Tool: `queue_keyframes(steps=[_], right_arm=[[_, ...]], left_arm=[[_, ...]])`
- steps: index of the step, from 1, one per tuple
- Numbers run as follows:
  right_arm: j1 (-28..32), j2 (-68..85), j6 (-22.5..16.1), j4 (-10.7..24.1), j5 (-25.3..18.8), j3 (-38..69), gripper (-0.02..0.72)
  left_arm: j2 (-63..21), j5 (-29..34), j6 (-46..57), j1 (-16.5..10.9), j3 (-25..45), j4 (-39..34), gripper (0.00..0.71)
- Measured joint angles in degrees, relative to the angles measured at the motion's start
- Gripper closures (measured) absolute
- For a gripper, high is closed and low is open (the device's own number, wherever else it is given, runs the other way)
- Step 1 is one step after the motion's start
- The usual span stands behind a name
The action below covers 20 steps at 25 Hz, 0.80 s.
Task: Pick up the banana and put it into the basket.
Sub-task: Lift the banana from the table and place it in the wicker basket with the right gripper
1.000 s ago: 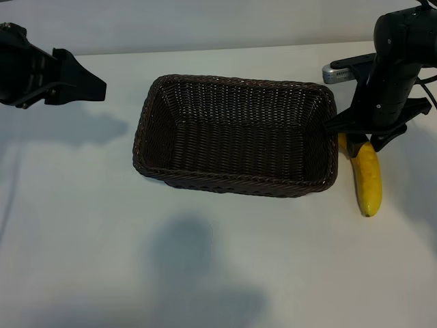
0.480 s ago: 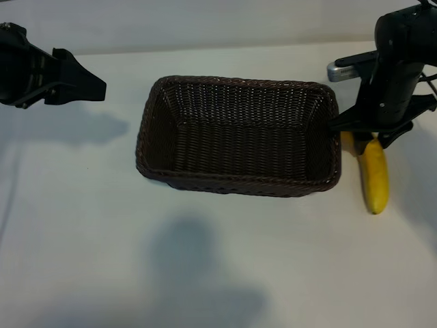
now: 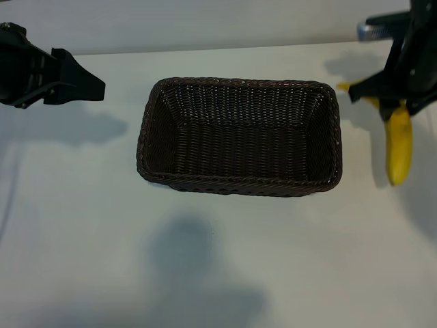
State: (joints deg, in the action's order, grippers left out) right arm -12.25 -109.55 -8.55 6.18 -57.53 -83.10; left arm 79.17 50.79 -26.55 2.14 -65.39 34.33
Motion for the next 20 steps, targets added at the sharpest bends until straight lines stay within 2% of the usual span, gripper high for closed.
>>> queue_keyframes(steps=[5,8,10,15,20], right_arm=[[0.02,4.11,0.06,0.71,-2.54,-4.86,0.295],[0.02,6.18,0.54,-0.38,-4.44,-6.59,0.295],[0.02,7.25,2.22,-3.05,-5.19,-6.77,0.295],[-1.18,7.73,9.19,-12.58,-5.66,-7.02,0.295],[-6.52,7.73,12.66,-15.63,-4.97,-7.02,0.295]], left_arm=[[0.0,0.0,0.0,0.0,0.0,0.0,0.13],[0.0,0.0,0.0,0.0,0.0,0.0,0.131],[0.0,0.0,0.0,0.0,0.0,0.0,0.131],[0.0,0.0,0.0,0.0,0.0,0.0,0.131],[0.0,0.0,0.0,0.0,0.0,0.0,0.131]])
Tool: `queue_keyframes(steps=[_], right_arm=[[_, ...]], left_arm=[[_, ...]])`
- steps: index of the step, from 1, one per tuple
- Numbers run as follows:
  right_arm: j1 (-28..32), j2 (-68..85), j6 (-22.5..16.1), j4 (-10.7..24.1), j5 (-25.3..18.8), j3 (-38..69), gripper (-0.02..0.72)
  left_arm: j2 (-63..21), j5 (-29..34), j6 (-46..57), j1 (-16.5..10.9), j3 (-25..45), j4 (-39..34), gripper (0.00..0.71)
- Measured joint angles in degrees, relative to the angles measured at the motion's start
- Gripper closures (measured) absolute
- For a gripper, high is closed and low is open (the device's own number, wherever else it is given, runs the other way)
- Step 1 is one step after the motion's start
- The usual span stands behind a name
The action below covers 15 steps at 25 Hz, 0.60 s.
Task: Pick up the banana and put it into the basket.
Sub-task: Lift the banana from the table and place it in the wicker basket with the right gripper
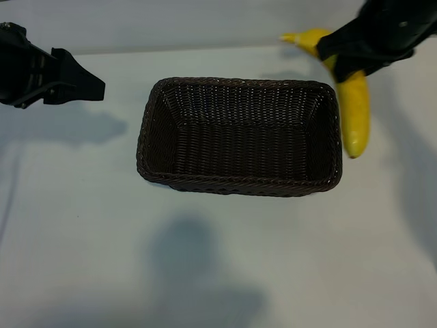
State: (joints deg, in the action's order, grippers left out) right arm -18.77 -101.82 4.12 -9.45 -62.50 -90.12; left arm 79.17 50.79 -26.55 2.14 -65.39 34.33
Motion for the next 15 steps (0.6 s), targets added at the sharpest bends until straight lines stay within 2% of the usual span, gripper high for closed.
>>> queue_keyframes(steps=[8,15], right_arm=[[-6.75,-0.45,5.15,-1.74,3.38,0.0,0.295],[-7.66,-4.58,9.89,-6.12,5.78,0.0,0.295]], left_arm=[[0.0,0.0,0.0,0.0,0.0,0.0,0.133],[0.0,0.0,0.0,0.0,0.0,0.0,0.133]])
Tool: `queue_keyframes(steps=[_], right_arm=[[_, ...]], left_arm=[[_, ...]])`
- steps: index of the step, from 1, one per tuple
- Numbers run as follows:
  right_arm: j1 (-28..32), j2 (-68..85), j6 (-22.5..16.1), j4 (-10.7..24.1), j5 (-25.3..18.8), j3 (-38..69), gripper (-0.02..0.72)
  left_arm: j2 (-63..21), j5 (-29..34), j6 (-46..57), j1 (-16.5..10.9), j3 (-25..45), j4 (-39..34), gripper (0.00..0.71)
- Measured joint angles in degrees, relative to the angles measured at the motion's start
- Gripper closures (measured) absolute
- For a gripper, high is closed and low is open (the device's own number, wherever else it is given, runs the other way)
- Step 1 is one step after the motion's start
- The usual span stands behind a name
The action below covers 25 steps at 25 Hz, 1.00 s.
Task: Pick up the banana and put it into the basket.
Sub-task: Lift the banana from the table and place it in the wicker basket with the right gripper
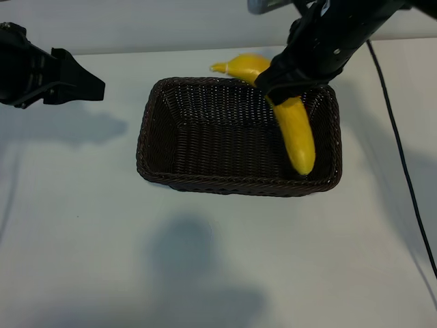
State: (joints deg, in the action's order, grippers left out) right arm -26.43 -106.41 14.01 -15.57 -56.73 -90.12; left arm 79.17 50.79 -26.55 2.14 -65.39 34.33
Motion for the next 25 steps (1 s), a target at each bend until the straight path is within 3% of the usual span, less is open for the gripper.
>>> queue_keyframes(steps=[10,12,16,18,22,25], right_arm=[[-0.06,-2.61,1.16,-1.63,-0.44,0.0,0.295],[-0.06,-2.61,0.96,-1.66,-0.44,0.0,0.253],[-0.06,-2.61,0.43,-1.49,-0.38,0.0,0.056],[-0.06,-2.61,-0.28,-1.35,-0.31,0.0,-0.002],[-0.06,-2.61,-1.68,-0.74,-0.19,0.0,-0.014],[-0.06,-2.5,-3.05,1.75,-1.45,-0.07,-0.006]], left_arm=[[0.0,0.0,0.0,0.0,0.0,0.0,0.133],[0.0,0.0,0.0,0.0,0.0,0.0,0.134],[0.0,0.0,0.0,0.0,0.0,0.0,0.134],[0.0,0.0,0.0,0.0,0.0,0.0,0.134],[0.0,0.05,0.0,0.0,0.0,0.0,0.134],[0.0,0.16,0.0,0.0,0.0,0.0,0.134]])
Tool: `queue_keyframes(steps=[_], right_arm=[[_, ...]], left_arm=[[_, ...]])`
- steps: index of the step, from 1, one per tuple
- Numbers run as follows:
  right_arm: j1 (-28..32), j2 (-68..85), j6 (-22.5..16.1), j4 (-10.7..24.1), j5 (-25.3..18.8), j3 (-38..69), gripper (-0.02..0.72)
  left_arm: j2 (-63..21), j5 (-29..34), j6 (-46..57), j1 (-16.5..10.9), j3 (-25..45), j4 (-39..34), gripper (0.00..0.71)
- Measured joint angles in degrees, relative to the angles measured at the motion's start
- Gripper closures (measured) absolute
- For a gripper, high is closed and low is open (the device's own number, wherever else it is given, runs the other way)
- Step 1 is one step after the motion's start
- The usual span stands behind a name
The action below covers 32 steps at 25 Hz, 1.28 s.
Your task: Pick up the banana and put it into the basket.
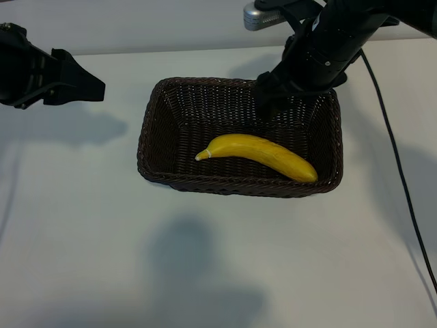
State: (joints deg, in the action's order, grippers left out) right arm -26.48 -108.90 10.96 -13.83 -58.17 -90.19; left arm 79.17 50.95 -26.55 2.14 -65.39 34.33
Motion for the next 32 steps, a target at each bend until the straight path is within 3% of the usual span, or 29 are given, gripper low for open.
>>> queue_keyframes(steps=[5,9,20,32], right_arm=[[0.0,1.56,-3.29,6.34,-3.89,-2.66,0.005],[0.0,5.09,-5.23,9.11,-6.89,-4.42,0.022],[1.37,15.02,-5.78,10.91,-12.35,-4.63,0.048],[1.86,16.25,-7.31,12.22,-12.59,-4.63,0.077]], left_arm=[[0.0,0.31,-0.05,0.0,0.0,0.0,0.134],[-0.07,1.17,-0.27,0.0,0.0,-0.02,0.134],[-3.66,1.58,-1.62,0.0,0.0,-0.06,0.134],[-3.66,1.79,-1.68,0.0,0.0,-0.11,0.134]])
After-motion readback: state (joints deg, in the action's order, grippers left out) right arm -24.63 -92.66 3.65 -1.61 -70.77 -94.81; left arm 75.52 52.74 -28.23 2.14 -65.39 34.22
